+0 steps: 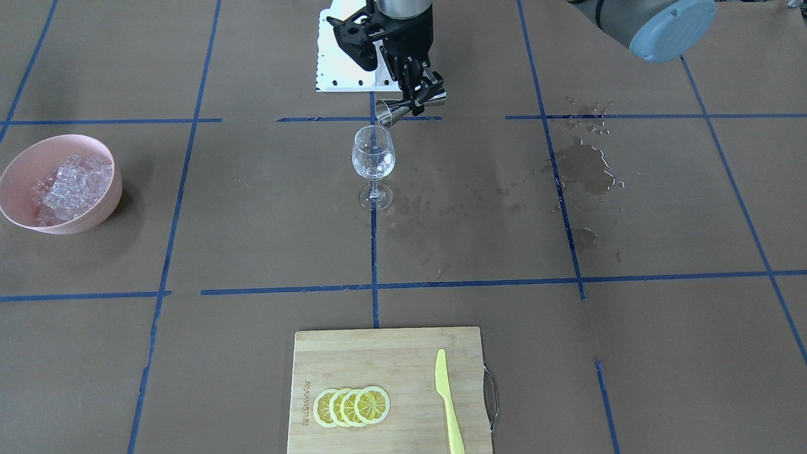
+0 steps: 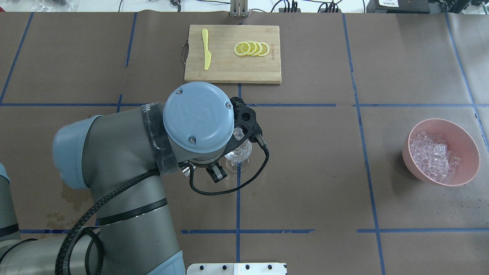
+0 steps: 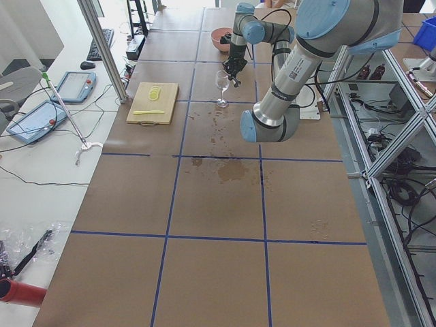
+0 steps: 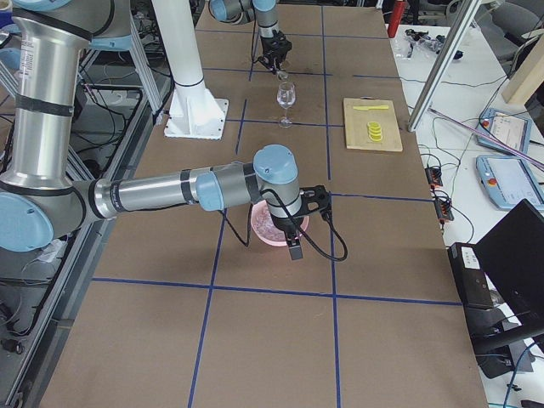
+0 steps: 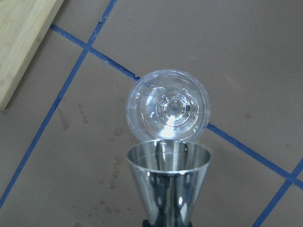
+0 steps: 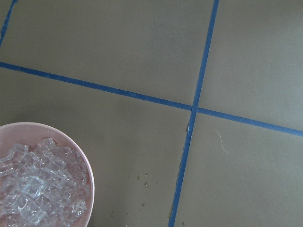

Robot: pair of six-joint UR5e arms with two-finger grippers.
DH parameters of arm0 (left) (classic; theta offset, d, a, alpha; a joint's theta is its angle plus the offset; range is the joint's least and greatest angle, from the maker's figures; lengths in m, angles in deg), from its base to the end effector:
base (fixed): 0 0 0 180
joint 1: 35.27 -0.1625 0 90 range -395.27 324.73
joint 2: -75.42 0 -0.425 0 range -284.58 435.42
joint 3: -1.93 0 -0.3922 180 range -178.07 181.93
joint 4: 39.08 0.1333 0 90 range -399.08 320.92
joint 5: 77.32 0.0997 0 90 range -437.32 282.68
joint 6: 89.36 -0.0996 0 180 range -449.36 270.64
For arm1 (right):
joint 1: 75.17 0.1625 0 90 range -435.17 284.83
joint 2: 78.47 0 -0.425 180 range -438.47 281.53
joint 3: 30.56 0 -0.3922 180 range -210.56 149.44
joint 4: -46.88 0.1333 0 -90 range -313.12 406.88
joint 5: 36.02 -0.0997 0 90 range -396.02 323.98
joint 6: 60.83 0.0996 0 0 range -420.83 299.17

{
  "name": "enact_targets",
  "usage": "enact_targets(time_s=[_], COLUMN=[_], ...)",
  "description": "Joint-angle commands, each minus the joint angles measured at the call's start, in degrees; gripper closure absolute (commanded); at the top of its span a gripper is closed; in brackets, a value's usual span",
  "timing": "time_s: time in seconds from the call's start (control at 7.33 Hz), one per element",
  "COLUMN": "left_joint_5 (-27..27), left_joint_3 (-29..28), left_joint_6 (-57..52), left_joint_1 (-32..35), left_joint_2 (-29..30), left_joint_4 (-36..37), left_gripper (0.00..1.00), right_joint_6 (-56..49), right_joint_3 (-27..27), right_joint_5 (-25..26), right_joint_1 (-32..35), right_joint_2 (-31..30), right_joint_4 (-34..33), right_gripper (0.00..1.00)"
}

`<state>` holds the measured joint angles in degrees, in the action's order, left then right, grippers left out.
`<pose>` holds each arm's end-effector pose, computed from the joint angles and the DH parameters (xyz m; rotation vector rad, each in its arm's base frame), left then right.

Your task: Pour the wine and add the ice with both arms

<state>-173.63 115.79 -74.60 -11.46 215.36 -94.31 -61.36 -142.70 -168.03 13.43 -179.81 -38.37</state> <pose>0.4762 -0.3439 0.0735 0.4652 0.5411 0.8983 0.0564 -0.4191 0.5503 0.2536 -0.7308 -0.1315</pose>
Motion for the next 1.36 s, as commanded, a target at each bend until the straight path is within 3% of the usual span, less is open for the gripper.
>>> enact_targets(time_s=[0.0,0.27,1.23], left_joint_5=[0.1,0.1,1.3], left_joint_3=[-0.6,-1.6,0.9], left_joint_6=[0.0,0.0,-2.7], left_joint_1=[-0.1,0.0,0.8], left_joint_2=[0.9,3.2,2.4], left_joint_4=[1.7,4.1,3.4], left_gripper=[1.00,1.00,1.00], right_joint_6=[0.0,0.0,0.0], right_joint_3=[0.1,0.1,0.1], right_joint_5=[0.0,0.0,0.0], right_joint_1=[0.0,0.0,0.0], right_joint_2=[0.0,-0.1,-0.2], right_joint_4=[0.0,0.0,0.0], right_gripper=[0.00,0.00,0.00])
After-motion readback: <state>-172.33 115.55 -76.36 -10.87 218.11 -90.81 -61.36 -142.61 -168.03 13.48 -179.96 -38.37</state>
